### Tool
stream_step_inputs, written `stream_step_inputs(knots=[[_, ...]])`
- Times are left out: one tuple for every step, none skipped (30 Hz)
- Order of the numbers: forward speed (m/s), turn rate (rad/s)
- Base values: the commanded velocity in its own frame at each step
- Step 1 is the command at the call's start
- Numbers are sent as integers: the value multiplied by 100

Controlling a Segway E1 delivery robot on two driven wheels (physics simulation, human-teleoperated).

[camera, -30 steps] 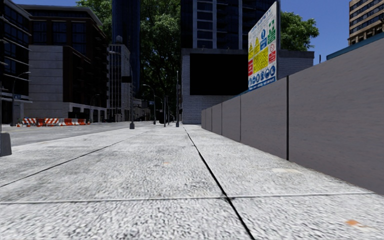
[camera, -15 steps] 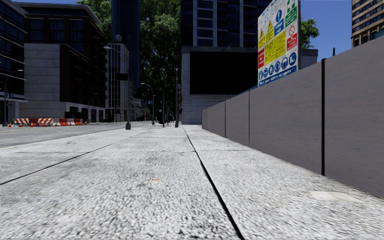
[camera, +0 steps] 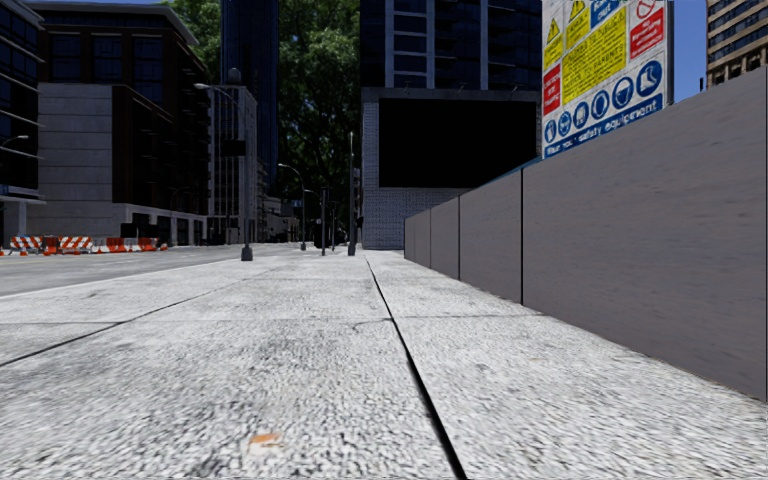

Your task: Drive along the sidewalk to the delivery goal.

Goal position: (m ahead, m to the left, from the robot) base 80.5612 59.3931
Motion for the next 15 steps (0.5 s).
stream_step_inputs(knots=[[200, 0], [200, 0], [200, 0], [200, 0], [200, 0], [200, 0], [200, 0], [200, 0], [200, 0], [200, 0], [200, 0], [200, 0], [200, 0], [200, 0], [200, 0]])
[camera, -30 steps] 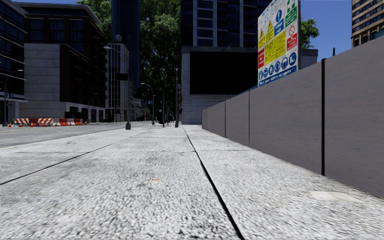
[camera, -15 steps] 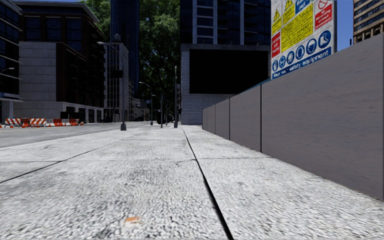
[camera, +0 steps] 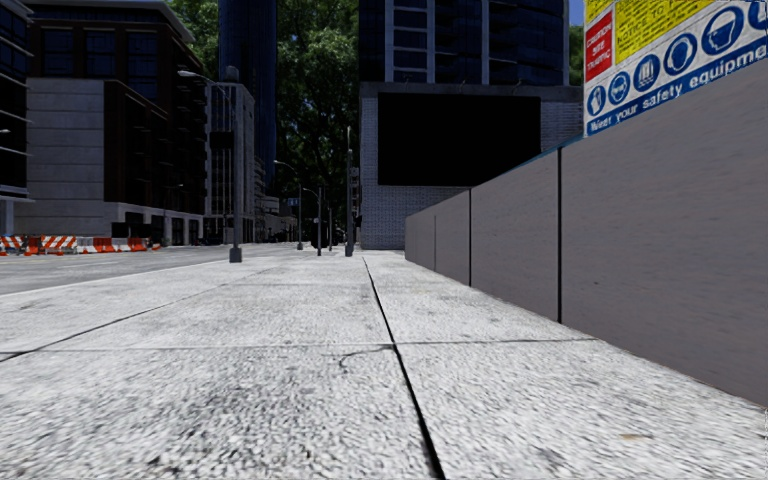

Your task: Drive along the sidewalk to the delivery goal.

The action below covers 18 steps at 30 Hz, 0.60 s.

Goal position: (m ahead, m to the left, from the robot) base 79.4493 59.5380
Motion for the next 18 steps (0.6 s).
stream_step_inputs(knots=[[200, 0], [200, 0], [200, 0], [200, 0], [200, 0], [200, 0], [200, 0], [200, 0], [200, 0], [200, 0], [200, 0], [200, 0], [200, 0], [200, 0], [200, 0], [200, 0], [200, 0], [200, 0]])
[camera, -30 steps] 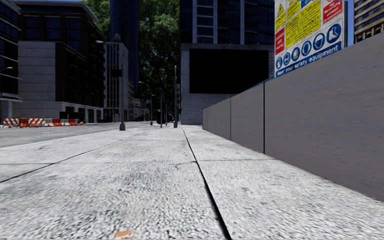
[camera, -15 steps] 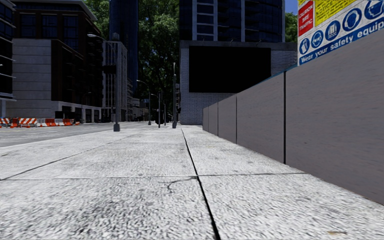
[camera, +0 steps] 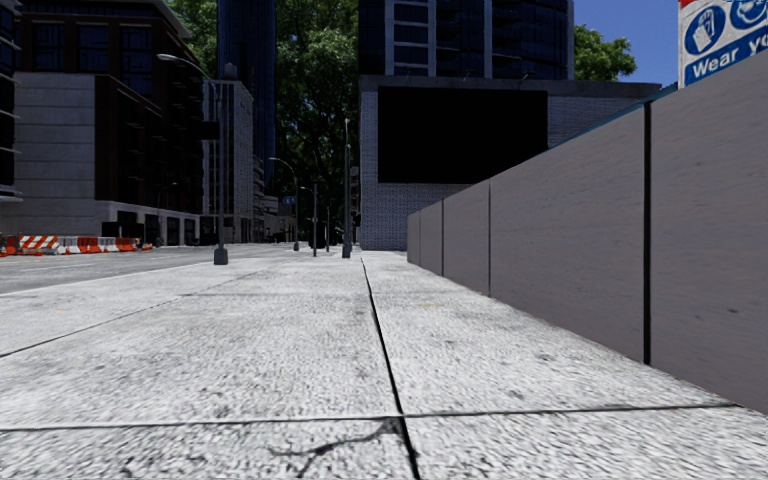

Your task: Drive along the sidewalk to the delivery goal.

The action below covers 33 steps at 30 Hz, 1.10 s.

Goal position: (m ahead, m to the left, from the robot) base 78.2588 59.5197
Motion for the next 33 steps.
stream_step_inputs(knots=[[200, 0], [200, 0], [200, 0], [200, 0], [200, 0], [200, 0], [200, 0], [200, 0], [200, 0], [200, 0], [200, 0], [200, 0], [200, 0], [200, 0], [200, 0], [200, 0], [200, 0], [200, 0], [200, 0], [200, 0], [200, 0], [200, 0], [200, 0], [200, 0], [200, 0], [200, 0], [200, 0], [200, 0], [200, 0], [200, 0], [200, 0], [200, 0], [200, 0]])
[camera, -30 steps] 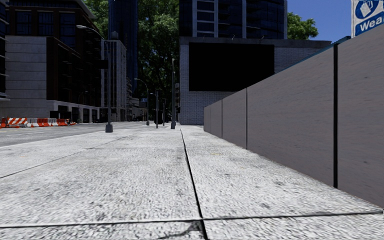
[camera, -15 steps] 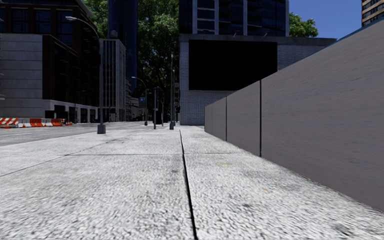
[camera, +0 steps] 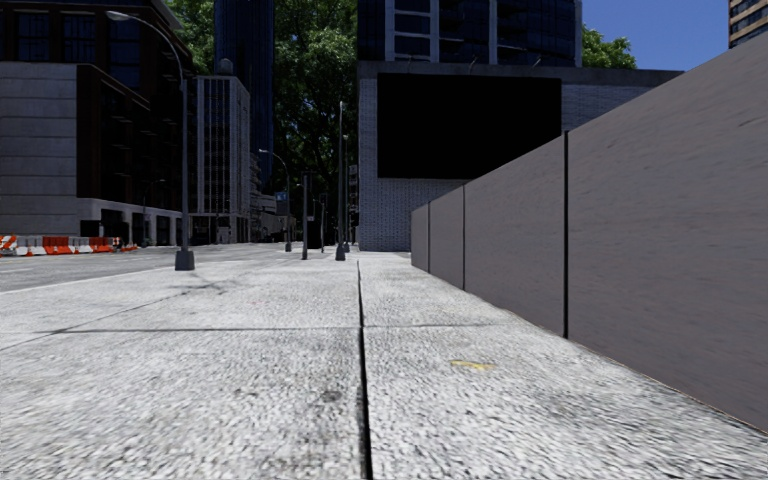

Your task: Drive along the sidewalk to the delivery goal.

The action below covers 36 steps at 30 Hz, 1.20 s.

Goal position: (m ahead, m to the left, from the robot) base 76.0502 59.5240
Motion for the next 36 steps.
stream_step_inputs(knots=[[200, 0], [200, 0], [200, 0], [200, 0], [200, 0], [200, 0], [200, 0], [200, 0], [200, 0], [200, 0], [200, 0], [200, 0], [200, 0], [200, 0], [200, 0], [200, 0], [200, 0], [200, 0], [200, 0], [200, 0], [200, 0], [200, 0], [200, 0], [200, 0], [200, 0], [200, 0], [200, 0], [200, 0], [200, 0], [200, 0], [200, 0], [200, 0], [200, 0], [200, 4], [200, 6], [200, 6]])
